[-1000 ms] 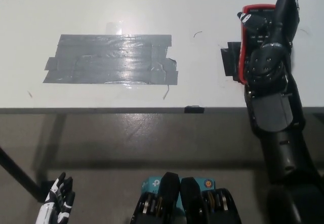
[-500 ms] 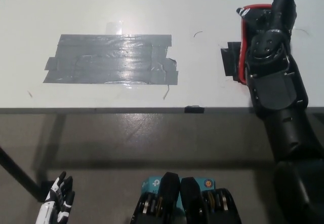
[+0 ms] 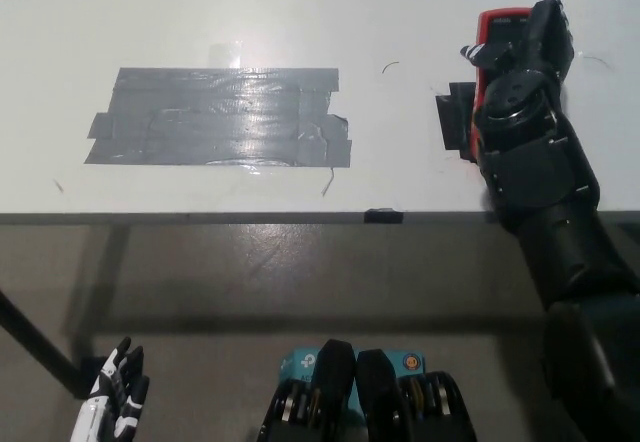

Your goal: The robot first picks the multimeter with right hand and then unfolds the black stand on the back of it using left hand

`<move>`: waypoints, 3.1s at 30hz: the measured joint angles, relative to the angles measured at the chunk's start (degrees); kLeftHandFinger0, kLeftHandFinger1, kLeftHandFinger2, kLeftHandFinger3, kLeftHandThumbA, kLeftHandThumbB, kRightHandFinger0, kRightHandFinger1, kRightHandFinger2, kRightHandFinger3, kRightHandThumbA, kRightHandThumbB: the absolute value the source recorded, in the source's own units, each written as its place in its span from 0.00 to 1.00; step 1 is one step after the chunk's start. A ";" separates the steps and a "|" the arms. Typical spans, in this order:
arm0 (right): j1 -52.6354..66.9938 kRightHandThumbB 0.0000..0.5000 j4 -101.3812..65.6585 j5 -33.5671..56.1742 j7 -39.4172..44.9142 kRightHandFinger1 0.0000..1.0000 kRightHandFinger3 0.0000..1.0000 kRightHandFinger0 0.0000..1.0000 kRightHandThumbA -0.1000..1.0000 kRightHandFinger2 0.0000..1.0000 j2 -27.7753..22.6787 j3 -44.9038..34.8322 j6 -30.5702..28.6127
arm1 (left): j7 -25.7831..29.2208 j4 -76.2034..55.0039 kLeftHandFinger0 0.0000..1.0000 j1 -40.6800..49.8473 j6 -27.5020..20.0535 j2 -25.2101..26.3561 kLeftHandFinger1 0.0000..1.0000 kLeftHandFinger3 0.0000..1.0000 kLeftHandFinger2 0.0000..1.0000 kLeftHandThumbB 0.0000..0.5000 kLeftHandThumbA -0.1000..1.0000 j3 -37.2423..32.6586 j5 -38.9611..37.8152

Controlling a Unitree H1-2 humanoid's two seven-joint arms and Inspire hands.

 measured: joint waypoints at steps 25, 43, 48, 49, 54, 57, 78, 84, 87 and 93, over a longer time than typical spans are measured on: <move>-4.19 1.00 7.79 4.09 -3.99 1.00 1.00 1.00 0.87 1.00 -0.06 1.48 -0.41 | 0.00 -0.78 1.00 -0.44 -0.12 0.36 1.00 1.00 1.00 0.08 0.87 0.09 1.02; -4.56 0.91 11.45 8.03 -2.12 0.77 1.00 0.73 0.50 0.98 -1.03 1.58 -3.47 | -0.01 -0.90 1.00 -1.69 -0.12 0.55 1.00 1.00 1.00 0.10 0.88 0.19 1.02; -4.75 0.65 14.97 7.51 2.04 0.76 1.00 0.85 0.11 0.73 -2.59 6.20 -2.93 | -0.01 -0.88 1.00 -1.78 -0.11 0.58 1.00 1.00 1.00 0.10 0.88 0.20 1.02; -4.62 0.64 15.66 7.24 2.69 0.69 1.00 0.68 0.06 0.71 -2.68 7.56 -2.83 | -0.01 -0.88 1.00 -1.86 -0.11 0.60 1.00 1.00 1.00 0.10 0.88 0.20 0.99; -4.74 0.56 16.15 6.86 4.52 0.74 0.91 0.74 0.00 0.75 -3.37 11.17 -2.75 | -0.02 -0.90 1.00 -2.53 -0.11 0.85 1.00 1.00 1.00 0.11 0.89 0.20 0.94; -4.74 0.45 16.18 6.86 4.79 0.40 0.96 0.34 0.00 0.51 -3.46 11.74 -2.75 | -0.02 -0.93 1.00 -2.61 -0.10 0.95 1.00 1.00 1.00 0.14 0.92 0.19 0.89; -1.55 0.46 10.33 8.12 3.35 0.04 0.22 0.00 0.00 0.17 -3.32 9.48 -7.25 | -0.01 -0.96 1.00 -3.08 -0.07 1.25 1.00 1.00 1.00 0.17 0.95 0.15 1.17; 1.26 0.39 0.81 10.93 3.72 0.35 0.69 0.00 0.00 0.76 -2.18 4.96 -7.48 | 0.00 -0.93 1.00 -3.10 -0.07 1.25 1.00 1.00 1.00 0.19 0.96 0.15 1.17; 2.66 0.36 -3.68 12.12 4.32 0.45 0.79 0.02 0.00 0.82 -1.78 3.30 -7.23 | 0.00 -0.89 1.00 -3.09 -0.07 1.25 1.00 1.00 1.00 0.20 0.97 0.15 1.17; 6.50 0.35 -14.58 15.55 5.89 0.35 0.91 0.00 0.00 0.86 -1.01 -0.29 -5.50 | 0.00 -0.75 1.00 -3.08 -0.03 1.23 1.00 1.00 1.00 0.21 0.96 0.15 1.14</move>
